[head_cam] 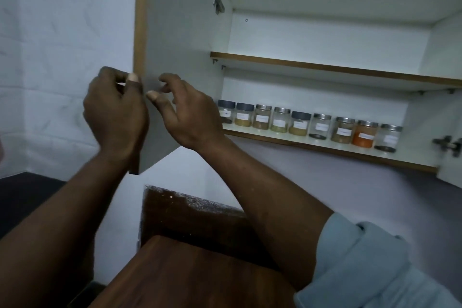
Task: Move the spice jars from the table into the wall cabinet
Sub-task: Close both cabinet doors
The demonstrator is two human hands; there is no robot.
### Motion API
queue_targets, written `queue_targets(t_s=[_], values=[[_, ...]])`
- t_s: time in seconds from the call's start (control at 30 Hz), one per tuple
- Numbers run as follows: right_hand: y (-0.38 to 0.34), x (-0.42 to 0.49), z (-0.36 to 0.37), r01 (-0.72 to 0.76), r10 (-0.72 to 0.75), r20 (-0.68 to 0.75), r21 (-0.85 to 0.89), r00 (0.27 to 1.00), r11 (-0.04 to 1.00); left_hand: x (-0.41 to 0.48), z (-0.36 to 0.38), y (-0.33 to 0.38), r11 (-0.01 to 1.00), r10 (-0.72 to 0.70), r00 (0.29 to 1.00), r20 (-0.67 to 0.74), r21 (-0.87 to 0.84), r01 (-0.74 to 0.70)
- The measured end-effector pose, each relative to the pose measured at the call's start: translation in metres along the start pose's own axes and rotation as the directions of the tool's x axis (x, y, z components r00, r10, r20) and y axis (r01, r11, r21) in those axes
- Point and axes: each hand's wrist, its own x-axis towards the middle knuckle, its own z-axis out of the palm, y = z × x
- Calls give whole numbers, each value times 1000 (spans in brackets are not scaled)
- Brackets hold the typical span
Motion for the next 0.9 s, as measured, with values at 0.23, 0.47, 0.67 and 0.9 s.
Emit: queue_targets(t_s=[0.23,0.47,0.67,0.9], values=[[35,-21,-56,-132,128,-76,-53,989,990,-50,43,28,942,172,971,166,-315,-113],[64,-43,-100,-156,145,-77,-170,987,973,-92,81,48,897,191,953,236,-437,-72],[94,-61,-122,-251,227,-121,-248,966,936,-125,119,41,917,228,906,357,-391,-76],[153,-82,-142,-367,314,-224,-259,923,894,-153,172,40,944,306,816,490,-271,-190]])
